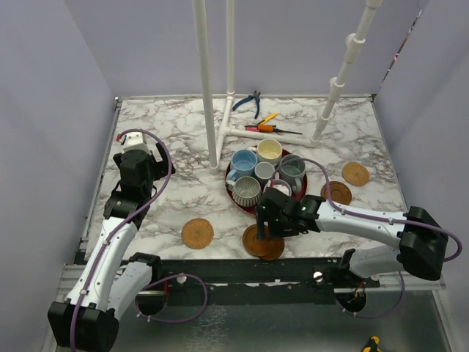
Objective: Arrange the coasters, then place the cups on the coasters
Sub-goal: Move the coaster to the corner of the board.
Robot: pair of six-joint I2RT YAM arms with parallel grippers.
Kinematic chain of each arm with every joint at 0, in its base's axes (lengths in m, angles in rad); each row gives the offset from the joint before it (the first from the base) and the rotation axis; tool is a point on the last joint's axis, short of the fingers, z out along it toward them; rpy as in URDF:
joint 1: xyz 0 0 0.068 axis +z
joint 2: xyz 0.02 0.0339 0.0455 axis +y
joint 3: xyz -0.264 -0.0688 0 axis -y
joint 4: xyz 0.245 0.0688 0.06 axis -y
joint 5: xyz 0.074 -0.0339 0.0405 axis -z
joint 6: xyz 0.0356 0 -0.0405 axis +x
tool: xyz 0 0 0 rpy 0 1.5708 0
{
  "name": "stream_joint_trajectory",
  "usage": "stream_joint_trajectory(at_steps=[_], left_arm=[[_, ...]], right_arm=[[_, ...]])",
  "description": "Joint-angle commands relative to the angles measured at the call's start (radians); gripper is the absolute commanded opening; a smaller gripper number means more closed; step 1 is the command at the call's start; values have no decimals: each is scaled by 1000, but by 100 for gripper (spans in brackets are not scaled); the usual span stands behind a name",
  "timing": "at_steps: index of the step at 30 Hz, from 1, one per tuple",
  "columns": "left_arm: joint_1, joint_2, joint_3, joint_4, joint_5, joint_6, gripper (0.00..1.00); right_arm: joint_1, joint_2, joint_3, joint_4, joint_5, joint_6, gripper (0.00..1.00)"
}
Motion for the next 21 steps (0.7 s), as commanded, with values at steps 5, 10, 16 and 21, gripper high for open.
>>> stream_joint_trajectory(at_steps=[5, 10, 16, 21], left_arm=[[3, 0, -12, 11, 15, 2, 99], [3, 2, -12, 12, 13, 3, 99], [2, 2, -12, 11, 16, 1, 99], [3, 3, -12, 12, 17, 1, 99]], right_arm=[[-98, -69, -123, 78, -109, 35, 80], [-98, -55, -141, 99, -146, 47, 75], [-98, -54, -157, 113, -148, 56, 72], [-98, -29, -154, 128, -162, 56, 70]])
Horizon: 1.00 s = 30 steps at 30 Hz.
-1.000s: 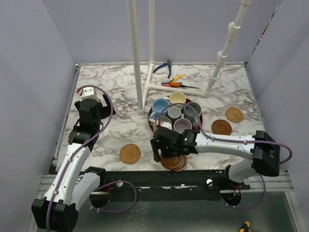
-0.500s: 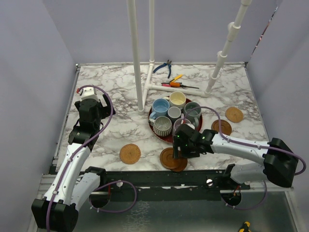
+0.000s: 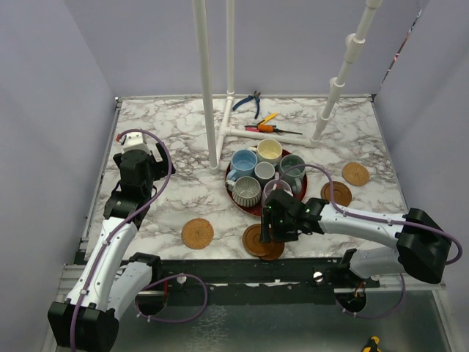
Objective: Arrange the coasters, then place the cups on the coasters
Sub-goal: Move the coaster to the corner of the board.
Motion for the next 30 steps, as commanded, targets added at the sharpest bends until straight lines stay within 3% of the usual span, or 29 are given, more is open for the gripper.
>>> stream_joint_trajectory(at_steps=[1, 30], left_arm=[[2, 3, -12, 11, 18, 1, 99], [3, -3, -12, 12, 21, 1, 99]], right_arm=[[-4, 22, -5, 31, -33, 14, 69], [-3, 80, 34, 189, -150, 21, 64]])
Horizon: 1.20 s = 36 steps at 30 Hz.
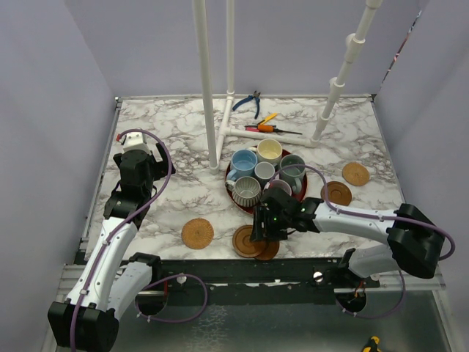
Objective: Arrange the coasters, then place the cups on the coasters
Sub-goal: Move the coaster to the corner of the board.
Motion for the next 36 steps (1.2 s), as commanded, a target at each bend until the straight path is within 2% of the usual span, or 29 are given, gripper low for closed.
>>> stream_joint_trajectory(at_steps=[1, 26, 32, 36], left_arm=[[3, -3, -12, 11, 19, 1, 99], [3, -3, -10, 11, 24, 2, 99], [3, 3, -12, 11, 22, 1, 99], [3, 5, -12, 11, 22, 0, 99]], right_arm=[[-2, 21, 30, 52, -45, 1, 63], [23, 157, 121, 178, -108, -14, 61], [44, 148, 143, 149, -64, -49, 61], [104, 134, 180, 80, 14, -96, 68]])
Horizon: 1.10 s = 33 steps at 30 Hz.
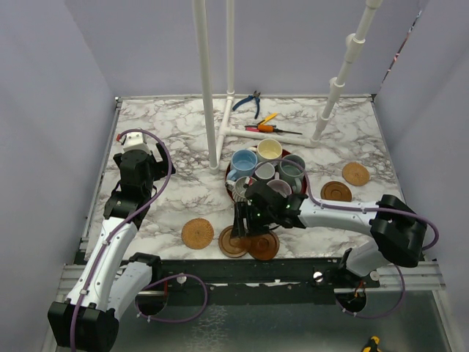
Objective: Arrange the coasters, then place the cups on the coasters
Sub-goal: Move the coaster to the corner of the board.
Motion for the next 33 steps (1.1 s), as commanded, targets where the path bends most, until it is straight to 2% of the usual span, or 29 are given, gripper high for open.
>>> stream_joint_trajectory(at_steps=[1, 5, 9, 15, 20, 26, 33], left_arm=[[3, 5, -12, 11, 21, 0, 99], [3, 6, -12, 11, 22, 1, 99], [3, -3, -15, 11, 21, 0, 99], [3, 5, -13, 11, 29, 0, 99], [3, 9, -14, 11, 30, -2, 99], [4, 15, -12, 11, 32, -2, 99], [3, 19, -12, 12, 31, -3, 99]], right_arm=[[79, -11, 64, -90, 106, -74, 70], [159, -19, 82, -159, 185, -94, 76], [198, -28, 58, -171, 188, -81, 80], [252, -18, 61, -211, 229, -44, 81], [253, 2, 78, -298, 318, 27, 81], [252, 24, 101, -262, 333, 6, 84], [241, 71, 133, -256, 345, -12, 80]])
